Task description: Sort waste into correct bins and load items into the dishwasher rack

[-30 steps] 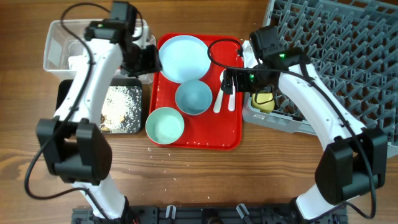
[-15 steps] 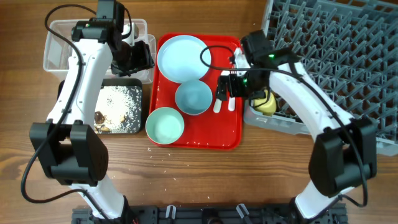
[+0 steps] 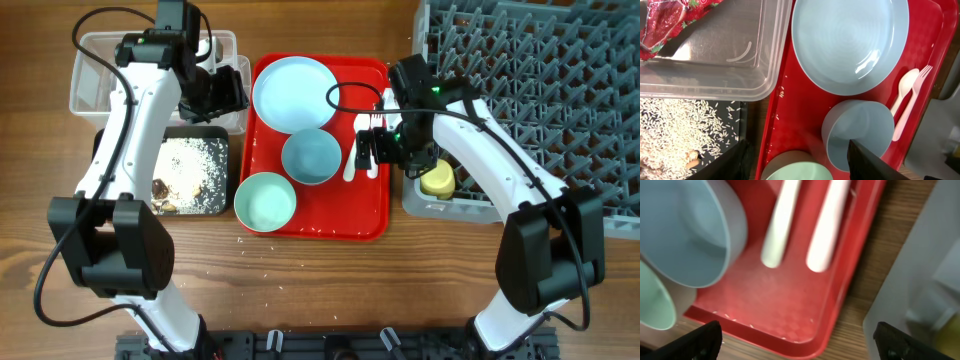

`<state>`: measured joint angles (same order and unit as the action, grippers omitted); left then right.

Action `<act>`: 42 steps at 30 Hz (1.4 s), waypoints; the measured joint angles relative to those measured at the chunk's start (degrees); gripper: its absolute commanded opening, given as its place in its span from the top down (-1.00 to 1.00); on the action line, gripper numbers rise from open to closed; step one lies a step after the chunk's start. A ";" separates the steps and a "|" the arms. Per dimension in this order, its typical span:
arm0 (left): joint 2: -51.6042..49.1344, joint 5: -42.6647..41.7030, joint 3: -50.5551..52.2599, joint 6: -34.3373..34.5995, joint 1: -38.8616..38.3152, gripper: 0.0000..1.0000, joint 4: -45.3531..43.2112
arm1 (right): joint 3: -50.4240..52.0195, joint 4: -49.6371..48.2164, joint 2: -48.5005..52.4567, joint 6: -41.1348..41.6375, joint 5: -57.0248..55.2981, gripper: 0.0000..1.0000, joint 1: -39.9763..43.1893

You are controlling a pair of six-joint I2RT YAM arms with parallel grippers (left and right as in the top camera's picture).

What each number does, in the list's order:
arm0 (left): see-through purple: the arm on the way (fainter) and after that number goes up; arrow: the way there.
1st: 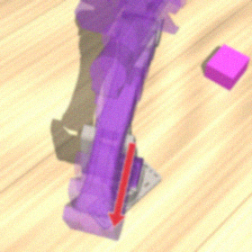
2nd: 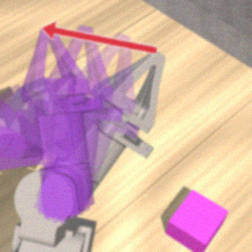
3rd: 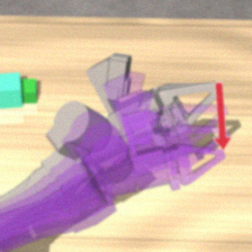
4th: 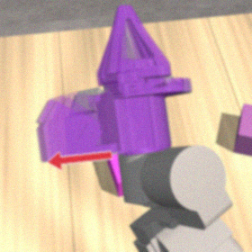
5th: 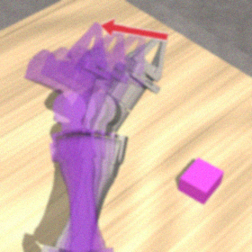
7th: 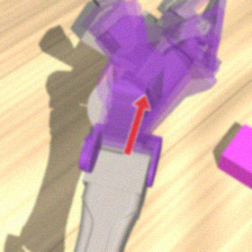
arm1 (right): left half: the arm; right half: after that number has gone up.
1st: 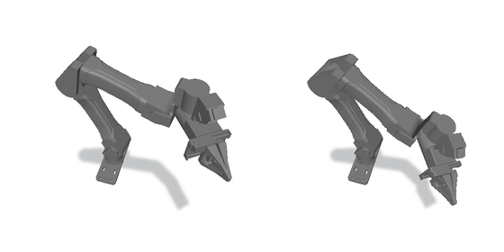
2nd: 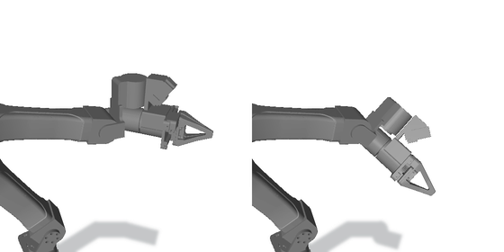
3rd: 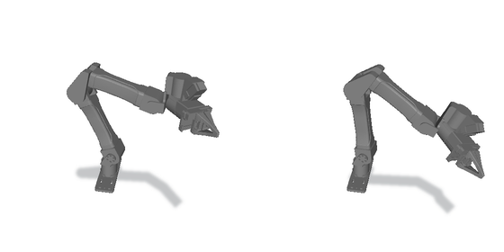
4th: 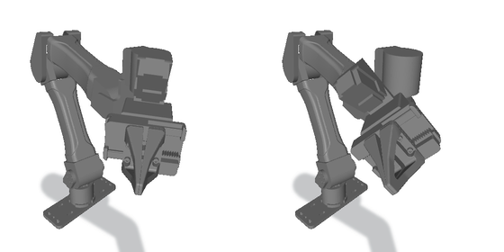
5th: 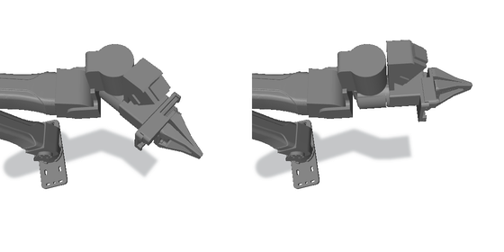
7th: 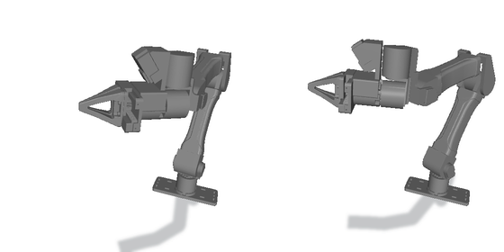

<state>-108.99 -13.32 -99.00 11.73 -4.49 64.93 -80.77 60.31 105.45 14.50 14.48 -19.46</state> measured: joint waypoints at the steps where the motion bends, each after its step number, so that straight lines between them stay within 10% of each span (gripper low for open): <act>1: 0.00 0.00 0.00 0.02 0.00 -0.24 0.00 | 0.02 0.31 0.00 0.04 -0.57 -0.99 0.00; 28: 0.00 0.02 -0.15 0.00 0.04 -0.34 -0.15 | -0.07 -5.81 0.00 -0.04 -0.63 -1.00 0.57; 35: 1.86 0.46 -2.38 -0.35 1.79 -1.00 0.37 | -0.20 -17.57 0.00 3.06 5.84 -0.53 -1.42; 42: 5.33 3.89 -3.32 -0.63 4.70 -1.00 0.68 | 0.00 -18.60 0.28 8.90 -0.11 -0.37 -8.15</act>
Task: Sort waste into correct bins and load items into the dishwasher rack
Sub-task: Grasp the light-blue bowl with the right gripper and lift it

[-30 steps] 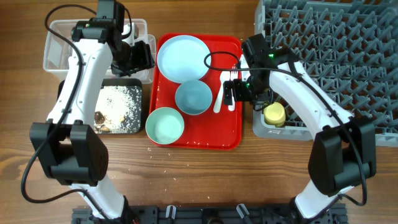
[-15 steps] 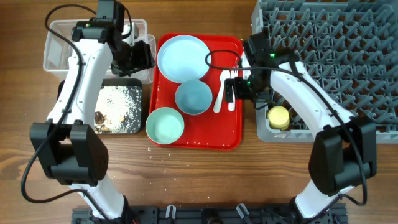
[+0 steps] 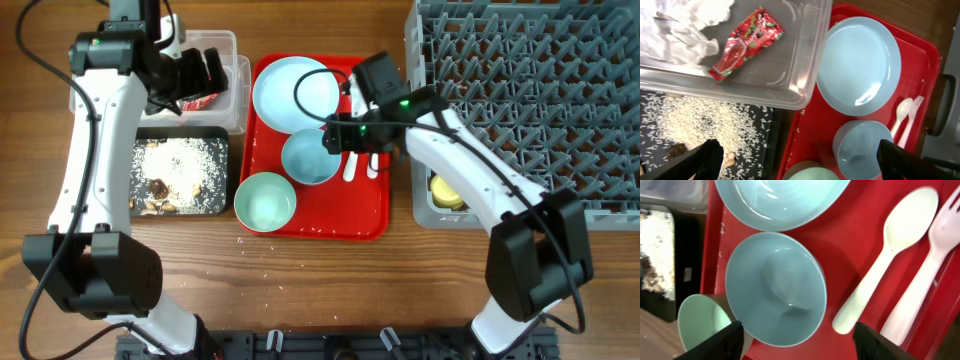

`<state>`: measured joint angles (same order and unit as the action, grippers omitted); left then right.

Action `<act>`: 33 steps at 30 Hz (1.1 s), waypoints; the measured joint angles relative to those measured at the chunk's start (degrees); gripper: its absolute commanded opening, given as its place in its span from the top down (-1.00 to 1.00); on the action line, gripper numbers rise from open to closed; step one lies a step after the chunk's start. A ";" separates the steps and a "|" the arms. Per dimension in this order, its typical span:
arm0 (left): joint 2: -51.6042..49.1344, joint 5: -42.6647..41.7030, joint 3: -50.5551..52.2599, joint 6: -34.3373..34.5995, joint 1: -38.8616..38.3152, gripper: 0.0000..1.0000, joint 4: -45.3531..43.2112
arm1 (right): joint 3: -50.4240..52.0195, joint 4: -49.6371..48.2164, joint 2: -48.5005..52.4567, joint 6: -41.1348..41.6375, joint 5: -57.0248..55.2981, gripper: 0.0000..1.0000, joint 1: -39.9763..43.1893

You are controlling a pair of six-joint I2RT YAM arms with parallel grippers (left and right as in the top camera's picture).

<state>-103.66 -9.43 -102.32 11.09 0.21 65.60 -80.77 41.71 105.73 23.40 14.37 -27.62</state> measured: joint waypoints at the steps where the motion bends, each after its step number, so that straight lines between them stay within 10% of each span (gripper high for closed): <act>1: 0.00 0.26 0.00 0.00 0.20 -1.00 0.13 | 0.00 -0.04 0.26 0.59 -0.81 -0.37 -0.48; 15: 0.00 0.66 0.00 0.00 0.28 -1.00 0.15 | 0.11 -0.87 9.73 6.40 -4.37 0.91 -1.18; 33: 0.00 0.66 0.00 0.00 0.28 -1.00 0.13 | -2.80 7.21 -1.49 4.90 -11.89 0.91 1.95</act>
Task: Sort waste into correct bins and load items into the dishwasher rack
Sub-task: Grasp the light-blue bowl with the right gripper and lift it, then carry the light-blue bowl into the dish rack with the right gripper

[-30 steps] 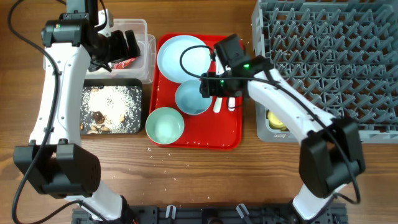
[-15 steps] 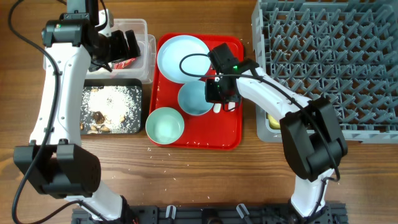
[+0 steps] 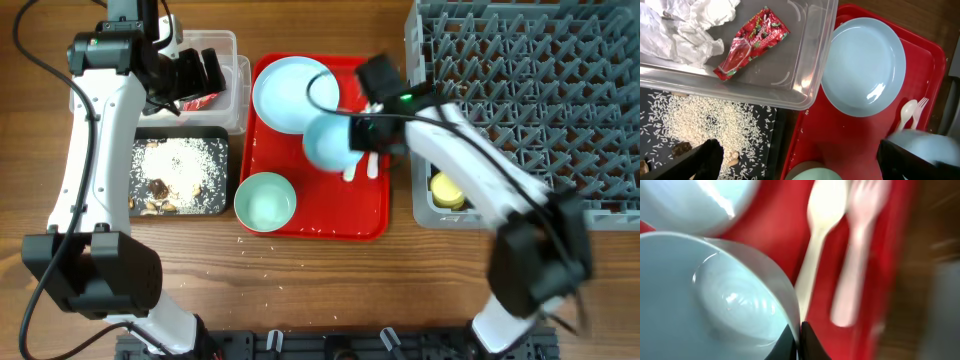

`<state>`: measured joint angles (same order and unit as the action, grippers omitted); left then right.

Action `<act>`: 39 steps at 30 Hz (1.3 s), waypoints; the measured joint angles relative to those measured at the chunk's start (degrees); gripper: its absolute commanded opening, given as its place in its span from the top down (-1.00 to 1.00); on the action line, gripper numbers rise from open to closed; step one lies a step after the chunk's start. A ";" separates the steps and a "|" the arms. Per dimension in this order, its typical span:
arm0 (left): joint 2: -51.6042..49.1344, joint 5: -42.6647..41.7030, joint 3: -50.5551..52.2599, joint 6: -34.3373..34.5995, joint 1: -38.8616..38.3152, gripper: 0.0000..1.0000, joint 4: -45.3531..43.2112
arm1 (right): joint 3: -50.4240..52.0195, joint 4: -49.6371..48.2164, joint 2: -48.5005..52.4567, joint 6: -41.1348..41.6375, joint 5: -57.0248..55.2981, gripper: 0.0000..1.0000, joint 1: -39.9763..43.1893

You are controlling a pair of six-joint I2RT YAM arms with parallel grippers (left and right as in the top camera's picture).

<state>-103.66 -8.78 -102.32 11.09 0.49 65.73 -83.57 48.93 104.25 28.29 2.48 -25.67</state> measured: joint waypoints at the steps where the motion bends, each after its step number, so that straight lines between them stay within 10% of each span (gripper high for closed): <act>1: 0.00 0.02 0.00 0.00 0.00 -1.00 0.00 | -0.96 0.11 -3.13 0.20 -2.82 0.91 0.44; 12: 0.00 0.02 0.00 0.00 0.00 -1.00 -0.02 | -3.54 -11.58 -10.10 -3.23 -47.67 0.91 7.91; 26: 0.00 0.42 0.00 0.00 0.00 -1.00 0.00 | -2.64 -67.93 12.33 -52.46 -65.29 0.92 11.21; 39: 0.00 0.42 0.00 0.00 0.00 -1.00 0.00 | -2.67 -71.30 18.88 -61.48 -65.92 0.91 14.71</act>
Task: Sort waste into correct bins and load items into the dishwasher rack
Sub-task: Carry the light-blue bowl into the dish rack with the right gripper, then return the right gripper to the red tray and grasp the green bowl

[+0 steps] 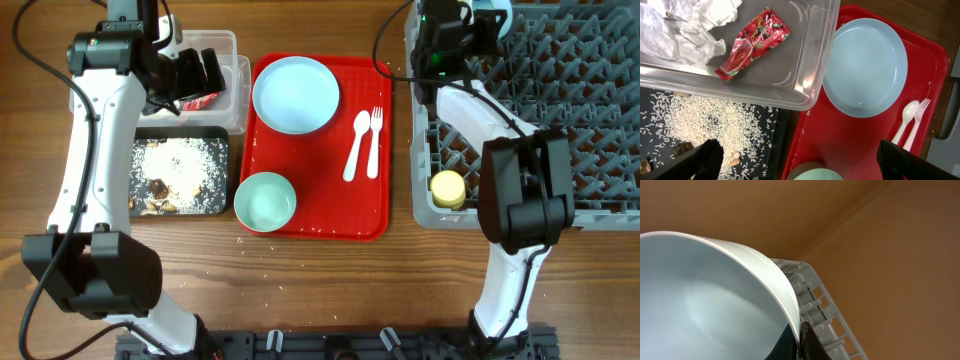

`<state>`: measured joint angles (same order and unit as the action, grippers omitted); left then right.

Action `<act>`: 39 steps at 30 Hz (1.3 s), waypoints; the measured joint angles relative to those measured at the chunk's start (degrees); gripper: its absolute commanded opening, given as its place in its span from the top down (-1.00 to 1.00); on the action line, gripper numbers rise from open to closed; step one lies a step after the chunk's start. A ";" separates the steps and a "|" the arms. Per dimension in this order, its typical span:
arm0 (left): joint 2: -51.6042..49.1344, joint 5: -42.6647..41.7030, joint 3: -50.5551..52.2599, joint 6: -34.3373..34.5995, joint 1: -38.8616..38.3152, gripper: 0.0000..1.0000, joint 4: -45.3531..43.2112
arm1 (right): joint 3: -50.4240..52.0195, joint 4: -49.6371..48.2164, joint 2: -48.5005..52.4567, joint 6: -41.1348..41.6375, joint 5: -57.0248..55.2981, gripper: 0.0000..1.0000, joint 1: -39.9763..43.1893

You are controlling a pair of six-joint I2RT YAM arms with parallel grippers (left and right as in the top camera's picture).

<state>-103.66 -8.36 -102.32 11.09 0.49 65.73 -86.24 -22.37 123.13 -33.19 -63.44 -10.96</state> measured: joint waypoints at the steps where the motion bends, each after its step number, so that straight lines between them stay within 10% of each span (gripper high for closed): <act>1: 0.00 0.00 -0.02 0.00 0.00 -1.00 0.00 | 0.00 0.00 0.02 0.17 0.63 0.91 0.15; 20: 0.00 0.00 0.00 0.00 0.00 -1.00 0.00 | -0.04 -0.02 2.67 1.68 7.56 0.86 0.02; 24: 0.00 0.00 -0.02 0.00 0.00 -1.00 0.00 | -0.07 0.26 3.28 1.86 7.69 0.55 -0.24; 29: 0.00 0.00 0.00 0.00 0.00 -1.00 0.00 | -0.04 -0.55 3.98 1.64 6.08 -0.44 -0.66; 39: 0.00 0.00 0.00 0.00 0.00 -1.00 0.00 | -0.04 -0.46 4.17 -1.31 2.86 -0.99 -8.13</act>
<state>-103.66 -8.36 -102.32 11.09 0.49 65.73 -86.28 -22.83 127.31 -34.50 -60.58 -19.09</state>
